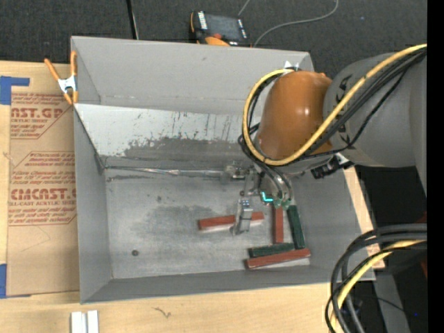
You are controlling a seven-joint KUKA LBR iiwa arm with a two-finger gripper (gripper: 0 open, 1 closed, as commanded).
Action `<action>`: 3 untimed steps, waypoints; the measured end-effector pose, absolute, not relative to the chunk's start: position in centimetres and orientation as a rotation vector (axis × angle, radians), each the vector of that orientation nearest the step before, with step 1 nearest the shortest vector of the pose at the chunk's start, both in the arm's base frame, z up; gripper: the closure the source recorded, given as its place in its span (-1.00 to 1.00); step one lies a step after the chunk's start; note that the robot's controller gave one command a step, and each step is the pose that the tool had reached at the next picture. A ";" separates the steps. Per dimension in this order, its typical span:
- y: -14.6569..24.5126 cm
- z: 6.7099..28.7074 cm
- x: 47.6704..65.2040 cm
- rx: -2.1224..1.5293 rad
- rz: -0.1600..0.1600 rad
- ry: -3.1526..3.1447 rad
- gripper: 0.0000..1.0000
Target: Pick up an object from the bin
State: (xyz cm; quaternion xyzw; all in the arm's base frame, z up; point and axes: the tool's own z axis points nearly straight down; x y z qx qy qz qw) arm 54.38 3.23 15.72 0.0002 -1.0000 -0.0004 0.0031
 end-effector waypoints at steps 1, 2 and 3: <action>2.4 6.5 55.4 0.134 0.000 -3.134 -1.00; 2.5 7.0 55.6 0.133 -0.001 -3.140 1.00; 4.2 25.5 53.4 0.865 0.001 -3.028 1.00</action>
Offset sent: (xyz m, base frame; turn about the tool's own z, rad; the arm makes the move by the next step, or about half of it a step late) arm 0.0115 -0.0082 -0.0872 -0.0842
